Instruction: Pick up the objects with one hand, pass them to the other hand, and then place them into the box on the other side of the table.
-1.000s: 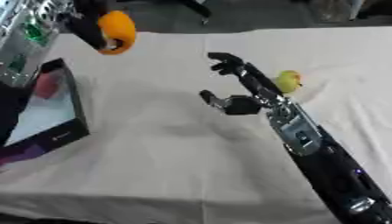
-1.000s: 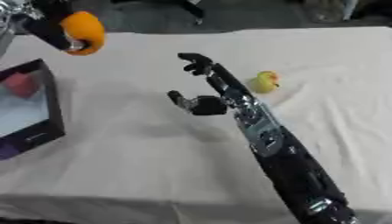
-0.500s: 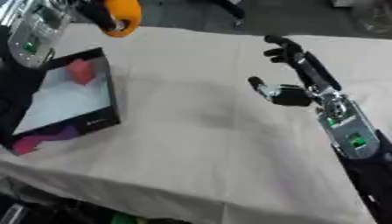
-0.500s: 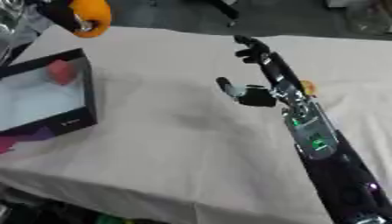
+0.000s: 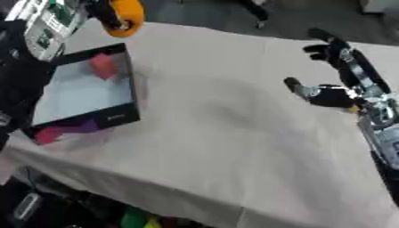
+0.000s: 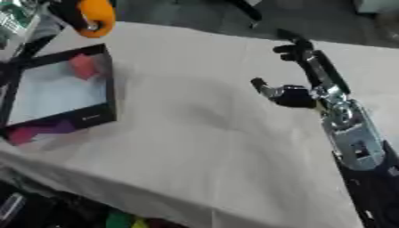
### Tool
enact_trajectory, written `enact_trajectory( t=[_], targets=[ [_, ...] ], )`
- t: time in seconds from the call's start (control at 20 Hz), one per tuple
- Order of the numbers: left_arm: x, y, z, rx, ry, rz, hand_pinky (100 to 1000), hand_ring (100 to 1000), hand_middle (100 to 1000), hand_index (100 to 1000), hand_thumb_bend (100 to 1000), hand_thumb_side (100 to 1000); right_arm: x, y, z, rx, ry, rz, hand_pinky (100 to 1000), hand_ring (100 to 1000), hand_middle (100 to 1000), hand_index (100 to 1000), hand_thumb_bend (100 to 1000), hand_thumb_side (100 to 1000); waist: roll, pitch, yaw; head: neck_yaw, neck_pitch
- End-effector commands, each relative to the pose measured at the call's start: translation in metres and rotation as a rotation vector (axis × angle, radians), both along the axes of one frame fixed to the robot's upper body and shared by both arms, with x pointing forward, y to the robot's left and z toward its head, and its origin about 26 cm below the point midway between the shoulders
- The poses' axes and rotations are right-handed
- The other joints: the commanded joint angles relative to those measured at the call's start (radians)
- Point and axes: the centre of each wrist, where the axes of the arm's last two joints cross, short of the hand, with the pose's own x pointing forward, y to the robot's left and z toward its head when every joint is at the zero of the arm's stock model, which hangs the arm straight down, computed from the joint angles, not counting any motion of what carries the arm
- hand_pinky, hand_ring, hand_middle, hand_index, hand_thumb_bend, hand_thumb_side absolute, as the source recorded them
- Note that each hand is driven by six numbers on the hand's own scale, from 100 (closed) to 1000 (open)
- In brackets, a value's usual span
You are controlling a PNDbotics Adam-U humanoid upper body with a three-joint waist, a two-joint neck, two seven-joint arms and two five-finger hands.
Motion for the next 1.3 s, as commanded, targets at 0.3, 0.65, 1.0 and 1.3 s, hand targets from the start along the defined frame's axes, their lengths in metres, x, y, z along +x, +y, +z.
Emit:
enact_trajectory(
  t=[0.3, 0.65, 1.0, 1.3],
  targets=[
    [-0.011, 0.038, 0.008, 0.014, -0.030, 0.109, 718, 502, 343, 414, 426, 100, -0.003, -0.018, 0.040, 0.070, -0.093, -0.065, 833, 834, 920, 944, 422, 121, -0.022, 0.024, -0.018, -0.044, 0.005],
    [-0.015, 0.055, -0.003, 0.009, -0.004, 0.161, 725, 514, 352, 428, 432, 100, -0.005, -0.021, 0.052, 0.099, -0.120, -0.087, 831, 832, 919, 942, 409, 140, -0.028, 0.040, -0.031, -0.069, -0.016],
    [-0.020, 0.067, -0.008, 0.016, 0.000, 0.204, 728, 521, 358, 438, 438, 100, -0.006, -0.023, 0.060, 0.112, -0.141, -0.093, 831, 831, 918, 941, 409, 144, -0.033, 0.048, -0.038, -0.069, -0.036],
    [-0.023, 0.079, -0.015, 0.024, 0.022, 0.240, 748, 559, 396, 496, 404, 100, -0.007, -0.025, 0.065, 0.119, -0.156, -0.097, 830, 830, 918, 940, 401, 154, -0.036, 0.053, -0.041, -0.059, -0.046]
  ],
)
